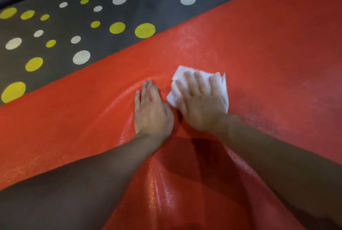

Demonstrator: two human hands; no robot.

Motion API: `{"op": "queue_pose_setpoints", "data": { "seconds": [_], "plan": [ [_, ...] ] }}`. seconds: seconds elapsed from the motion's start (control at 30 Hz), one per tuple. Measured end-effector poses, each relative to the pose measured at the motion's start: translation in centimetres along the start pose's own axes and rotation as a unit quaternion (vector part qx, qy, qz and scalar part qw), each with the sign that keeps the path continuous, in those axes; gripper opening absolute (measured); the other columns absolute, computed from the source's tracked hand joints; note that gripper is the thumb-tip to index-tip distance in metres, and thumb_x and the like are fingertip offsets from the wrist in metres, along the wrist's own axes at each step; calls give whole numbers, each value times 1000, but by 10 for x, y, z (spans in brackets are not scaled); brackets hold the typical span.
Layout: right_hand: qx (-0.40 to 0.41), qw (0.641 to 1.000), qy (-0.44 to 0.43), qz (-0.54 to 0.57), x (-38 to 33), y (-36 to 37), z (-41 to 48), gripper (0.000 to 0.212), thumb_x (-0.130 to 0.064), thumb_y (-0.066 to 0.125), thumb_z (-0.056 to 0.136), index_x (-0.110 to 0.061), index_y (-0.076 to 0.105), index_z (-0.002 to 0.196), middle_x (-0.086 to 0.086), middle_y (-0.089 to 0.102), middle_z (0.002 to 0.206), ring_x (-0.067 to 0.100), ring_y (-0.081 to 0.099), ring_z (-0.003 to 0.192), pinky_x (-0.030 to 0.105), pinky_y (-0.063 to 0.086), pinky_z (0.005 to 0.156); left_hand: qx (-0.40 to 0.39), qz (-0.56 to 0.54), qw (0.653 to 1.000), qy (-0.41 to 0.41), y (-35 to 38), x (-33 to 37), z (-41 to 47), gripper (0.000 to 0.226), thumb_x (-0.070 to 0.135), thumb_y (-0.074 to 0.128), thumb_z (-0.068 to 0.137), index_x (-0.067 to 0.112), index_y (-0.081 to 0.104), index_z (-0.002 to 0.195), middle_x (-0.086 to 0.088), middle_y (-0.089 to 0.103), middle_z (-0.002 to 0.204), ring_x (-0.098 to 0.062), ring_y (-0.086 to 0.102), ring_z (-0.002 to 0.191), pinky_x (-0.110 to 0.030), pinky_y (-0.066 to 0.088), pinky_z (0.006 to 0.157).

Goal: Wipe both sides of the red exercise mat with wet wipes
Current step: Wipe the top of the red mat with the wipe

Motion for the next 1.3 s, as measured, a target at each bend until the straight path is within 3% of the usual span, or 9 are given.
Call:
{"op": "queue_pose_setpoints", "data": {
  "seconds": [0.13, 0.23, 0.3, 0.43, 0.63, 0.8, 0.97, 1.13, 1.3],
  "plan": [
    [6, 990, -143, -7, -12, -3, -26, 61, -46, 19, 96, -28, 39, 150, 6, 35, 157, 30, 32, 146, 59, 18, 116, -2, -3, 1000, 4, 1, 0, 0, 45, 15, 34, 88, 7, 42, 131, -15, 31, 157, -23, 18, 150, -41, 10, 123],
    [-12, 1000, -1, -17, 39, -9, -8, 67, -51, -2, 93, -35, 9, 157, -2, 7, 166, 22, 4, 153, 56, 1, 120, 4, 10, 1000, 10, 0, 2, 1, 53, 18, 27, 83, 6, 43, 132, -16, 33, 156, -25, 21, 149, -43, 13, 122],
    [-16, 999, 37, -13, 22, -4, -16, 69, -50, -4, 91, -31, 4, 157, 2, -1, 166, 26, -3, 153, 60, -2, 118, -2, 17, 1000, 5, 0, 2, 0, 55, 20, 27, 82, 7, 44, 133, -15, 30, 157, -25, 19, 150, -42, 12, 123],
    [-12, 991, -134, -19, -23, 8, -59, 61, -46, 23, 97, -21, 42, 149, 7, 36, 157, 31, 34, 144, 58, 23, 115, -12, 9, 1000, 1, 0, 1, 0, 57, 21, 25, 81, 8, 44, 133, -15, 28, 158, -24, 16, 150, -41, 9, 123],
    [0, 999, 15, -35, 21, 0, -44, 64, -47, 5, 96, -28, 12, 158, 5, 9, 166, 29, 7, 152, 60, -2, 118, -3, 23, 1000, 4, 1, 0, 1, 54, 21, 24, 82, 9, 48, 129, -15, 30, 158, -25, 19, 150, -42, 11, 123],
    [-11, 985, -168, -34, -5, 9, -86, 58, -50, 25, 99, -27, 34, 152, 4, 31, 160, 29, 29, 147, 57, 21, 116, -14, 23, 1000, 4, 3, -1, 3, 56, 23, 25, 81, 10, 48, 131, -15, 28, 159, -25, 17, 150, -41, 9, 123],
    [-9, 999, 25, -42, 27, 6, -80, 69, -52, -4, 93, -26, -1, 157, 4, -2, 166, 30, -4, 152, 62, -4, 117, 9, 35, 999, 8, 1, 0, 1, 57, 23, 24, 80, 9, 51, 128, -16, 36, 155, -27, 25, 147, -43, 14, 122],
    [-24, 985, -171, -25, -3, 14, -132, 58, -50, 22, 100, -28, 30, 154, 3, 27, 161, 27, 21, 149, 54, 14, 118, -28, 53, 998, 9, 3, 3, 2, 57, 27, 28, 85, 10, 46, 136, -15, 29, 158, -27, 19, 149, -45, 10, 121],
    [-22, 998, 50, -39, 30, 9, -119, 75, -50, -13, 86, -29, -3, 158, 1, -6, 166, 26, -8, 152, 59, -5, 117, -179, 60, 982, -19, 12, -3, 9, 60, 36, 34, 100, 15, 19, 154, -7, -3, 165, -21, -8, 152, -42, -5, 122]
  ]
}}
Point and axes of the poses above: each hand's wrist, its own z-axis towards the middle knuckle, its own y-axis out of the palm, x = y × z, the point moved 8 cm from there along z, towards the middle knuckle
